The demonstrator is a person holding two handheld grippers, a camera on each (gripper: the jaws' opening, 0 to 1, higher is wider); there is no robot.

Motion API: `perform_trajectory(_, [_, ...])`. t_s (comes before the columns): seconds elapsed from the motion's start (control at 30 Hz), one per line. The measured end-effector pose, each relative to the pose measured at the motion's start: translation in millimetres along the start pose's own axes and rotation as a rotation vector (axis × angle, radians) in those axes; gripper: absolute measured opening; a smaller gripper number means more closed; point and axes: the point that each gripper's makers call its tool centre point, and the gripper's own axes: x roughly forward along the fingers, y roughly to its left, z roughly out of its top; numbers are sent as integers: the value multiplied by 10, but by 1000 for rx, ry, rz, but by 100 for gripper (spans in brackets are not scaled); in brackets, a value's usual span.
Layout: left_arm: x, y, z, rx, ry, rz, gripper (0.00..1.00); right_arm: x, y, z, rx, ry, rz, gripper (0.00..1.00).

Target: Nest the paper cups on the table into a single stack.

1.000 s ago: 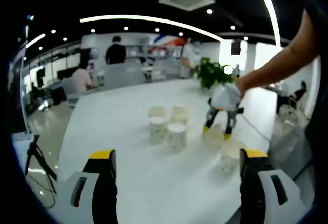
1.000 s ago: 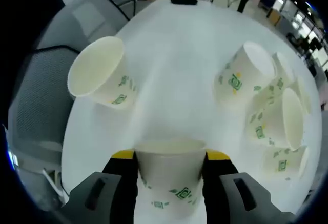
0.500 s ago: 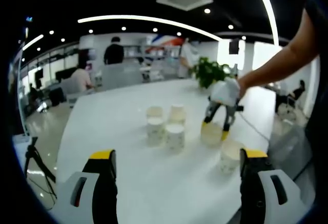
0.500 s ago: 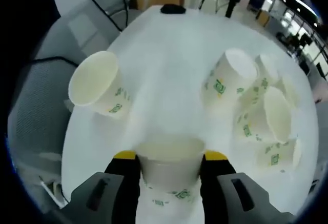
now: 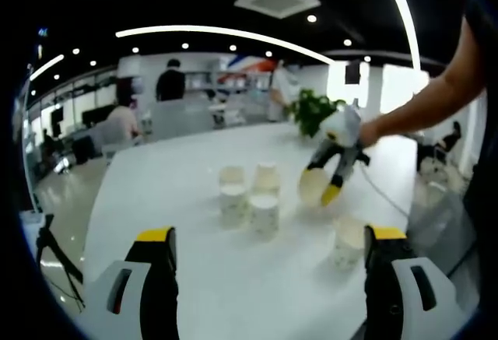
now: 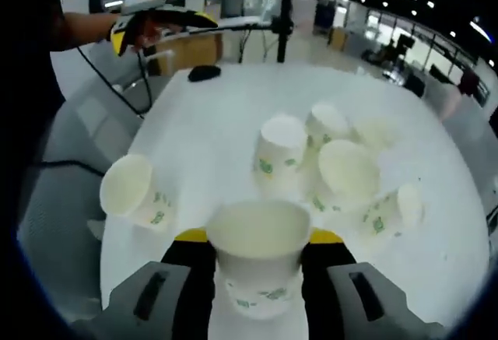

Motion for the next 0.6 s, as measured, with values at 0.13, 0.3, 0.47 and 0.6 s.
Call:
perform_trajectory(0.13, [10,9,0,-1,-4,-3,98,-67,-27,88,21,-32,-14,39])
perform_trajectory(0.3, [20,11,10,0,-8,-8,98,-181,-69,256,48,-94,-43,39])
perform_trajectory(0.47, [28,18,30,-1,-13,-10,98,-329,-163,508,97,-210,-92,39])
perform_trajectory(0.6, [36,24,47,-8,-21,-9,98,-472,-262,731,146,-327,-136,38])
